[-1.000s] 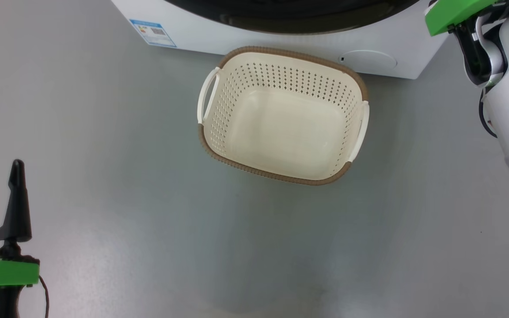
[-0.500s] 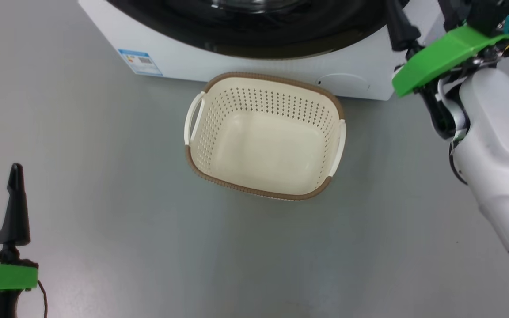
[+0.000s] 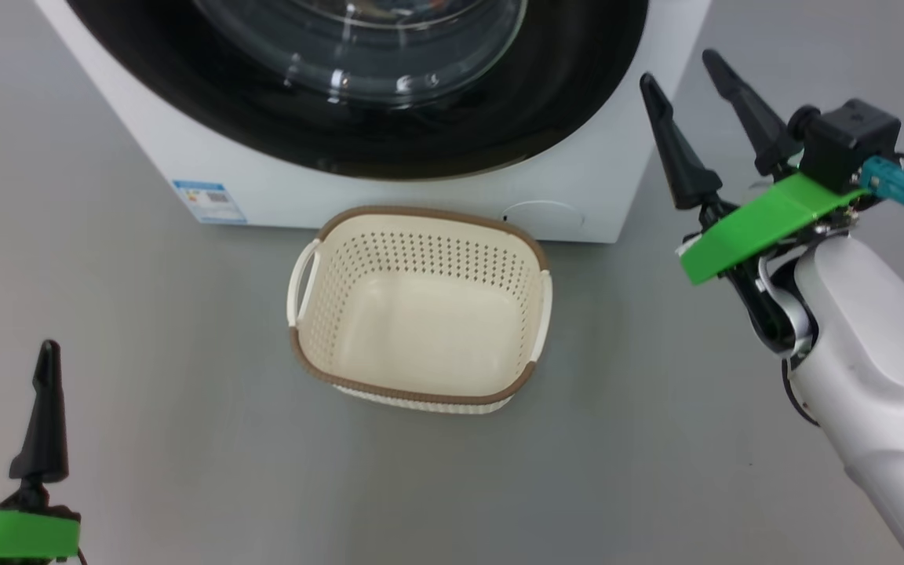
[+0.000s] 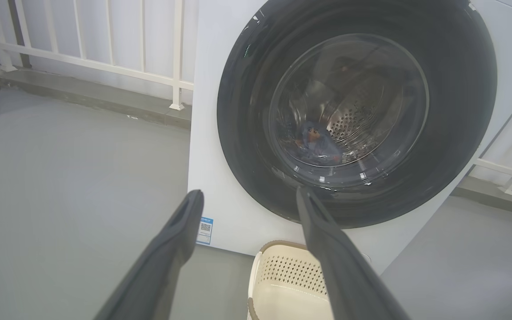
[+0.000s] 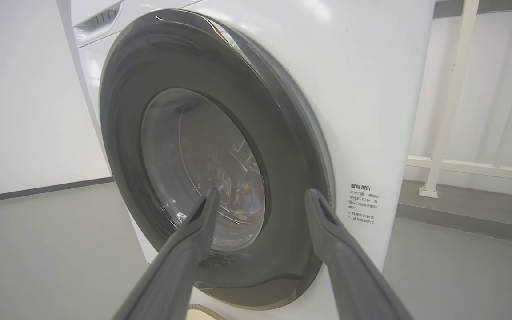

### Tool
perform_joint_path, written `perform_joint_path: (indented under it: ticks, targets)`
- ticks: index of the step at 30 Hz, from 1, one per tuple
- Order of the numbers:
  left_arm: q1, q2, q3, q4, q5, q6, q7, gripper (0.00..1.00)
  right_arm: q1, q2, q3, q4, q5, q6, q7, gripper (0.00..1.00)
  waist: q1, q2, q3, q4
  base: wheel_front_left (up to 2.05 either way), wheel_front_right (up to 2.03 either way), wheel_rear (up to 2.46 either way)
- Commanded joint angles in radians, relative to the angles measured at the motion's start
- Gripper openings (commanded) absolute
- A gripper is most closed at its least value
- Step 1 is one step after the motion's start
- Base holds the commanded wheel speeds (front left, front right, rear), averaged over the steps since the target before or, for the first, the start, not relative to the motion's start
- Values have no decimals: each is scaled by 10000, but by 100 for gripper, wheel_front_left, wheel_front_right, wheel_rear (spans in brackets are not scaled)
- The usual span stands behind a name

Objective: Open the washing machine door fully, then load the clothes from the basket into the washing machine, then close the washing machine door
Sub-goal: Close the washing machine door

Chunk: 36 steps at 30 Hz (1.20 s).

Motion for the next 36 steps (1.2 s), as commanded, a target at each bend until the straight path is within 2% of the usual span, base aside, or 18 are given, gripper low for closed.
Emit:
perform_joint_path:
  ticks: [1, 13, 21, 36]
  targets:
    - [-45, 348, 456, -269, 123, 6, -65, 100, 391, -23, 74, -443, 162, -27, -49, 100, 1, 0, -597, -581, 0, 0, 0]
    - [573, 236, 357, -327, 410, 6, -65, 100, 2530, -578, -167, -2083, 130, -27, -49, 100, 1, 0, -1671, -1640, 0, 0, 0]
    - [899, 52, 287, -243, 557, 6, -65, 100, 3959, -692, -756, -2817, 144, -27, -49, 100, 1, 0, -2245, -2113, 0, 0, 0]
    - [1111, -416, 412, -484, 656, 6, -65, 100, 6081, -480, -2215, -3743, -62, -27, -49, 100, 1, 0, -2514, -2372, 0, 0, 0]
